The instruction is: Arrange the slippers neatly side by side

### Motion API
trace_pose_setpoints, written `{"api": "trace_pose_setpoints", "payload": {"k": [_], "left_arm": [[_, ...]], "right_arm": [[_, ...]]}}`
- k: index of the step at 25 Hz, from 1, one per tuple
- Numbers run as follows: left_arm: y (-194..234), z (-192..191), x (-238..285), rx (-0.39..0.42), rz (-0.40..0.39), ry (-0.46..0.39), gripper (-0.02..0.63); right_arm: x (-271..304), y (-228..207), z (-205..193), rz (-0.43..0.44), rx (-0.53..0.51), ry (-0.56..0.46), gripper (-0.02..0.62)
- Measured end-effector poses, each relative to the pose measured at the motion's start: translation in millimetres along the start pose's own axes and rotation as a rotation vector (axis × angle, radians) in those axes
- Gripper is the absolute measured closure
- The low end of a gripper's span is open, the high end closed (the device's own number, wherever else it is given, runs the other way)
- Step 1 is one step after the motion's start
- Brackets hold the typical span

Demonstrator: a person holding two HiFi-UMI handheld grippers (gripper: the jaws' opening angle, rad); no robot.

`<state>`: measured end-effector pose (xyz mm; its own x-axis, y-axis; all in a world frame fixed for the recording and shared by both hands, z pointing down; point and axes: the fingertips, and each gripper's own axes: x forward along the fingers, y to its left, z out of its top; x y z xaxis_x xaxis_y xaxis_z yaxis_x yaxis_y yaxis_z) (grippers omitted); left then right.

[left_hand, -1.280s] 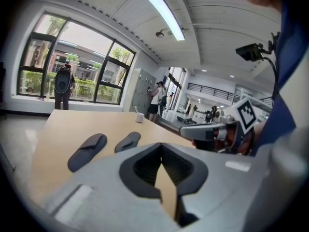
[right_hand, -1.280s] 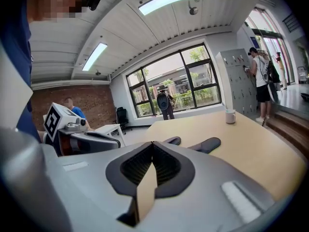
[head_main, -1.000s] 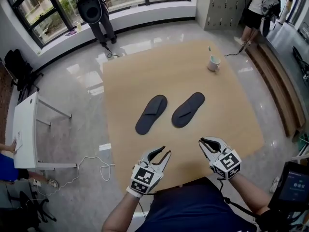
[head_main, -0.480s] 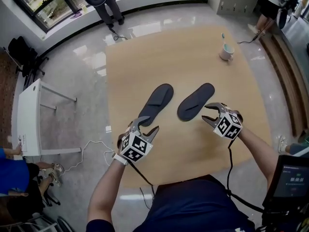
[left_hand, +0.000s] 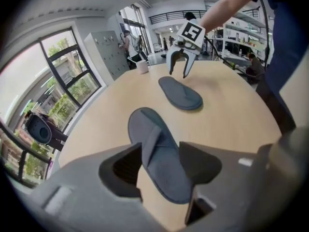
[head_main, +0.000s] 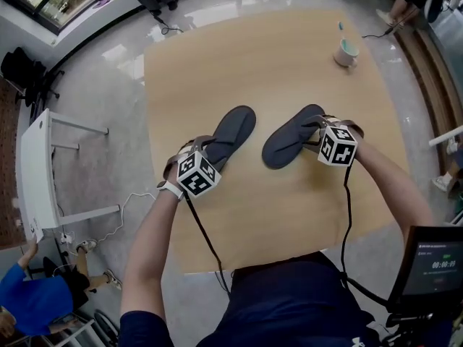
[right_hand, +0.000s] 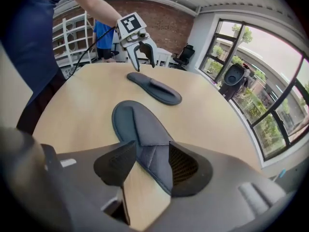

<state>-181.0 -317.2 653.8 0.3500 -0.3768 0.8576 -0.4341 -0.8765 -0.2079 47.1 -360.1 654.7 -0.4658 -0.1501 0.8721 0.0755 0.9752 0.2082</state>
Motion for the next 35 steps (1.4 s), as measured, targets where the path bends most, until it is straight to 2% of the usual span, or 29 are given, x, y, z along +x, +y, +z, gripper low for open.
{"api": "trace_pose_setpoints", "payload": {"k": [7, 12, 14, 16, 19, 23, 30, 35], "left_arm": [[-11, -10, 38, 0.022, -0.083, 0.058, 0.360], [-18, -16, 49, -0.022, -0.112, 0.081, 0.371], [-20, -16, 44, -0.059, -0.118, 0.071, 0.384], [-25, -17, 39, -0.103, -0.121, 0.059, 0.427], [-29, -17, 40, -0.176, -0.106, 0.042, 0.439], [-27, -19, 49, -0.261, -0.089, 0.027, 0.440], [-44, -18, 47, -0.322, -0.045, 0.021, 0.443], [-62, -17, 45, -0.404, -0.013, -0.009, 0.446]], "right_arm": [[24, 3, 3, 0.097, -0.076, -0.028, 0.376], [41, 12, -2, 0.158, -0.074, -0.018, 0.376], [42, 11, -3, 0.176, 0.000, -0.029, 0.383], [40, 12, -4, 0.186, 0.136, -0.059, 0.385], [41, 12, -10, 0.166, 0.298, -0.116, 0.387], [51, 1, -15, 0.112, 0.401, -0.144, 0.387], [52, -3, -18, -0.009, 0.591, -0.140, 0.388], [52, -4, -21, -0.098, 0.747, -0.126, 0.388]]}}
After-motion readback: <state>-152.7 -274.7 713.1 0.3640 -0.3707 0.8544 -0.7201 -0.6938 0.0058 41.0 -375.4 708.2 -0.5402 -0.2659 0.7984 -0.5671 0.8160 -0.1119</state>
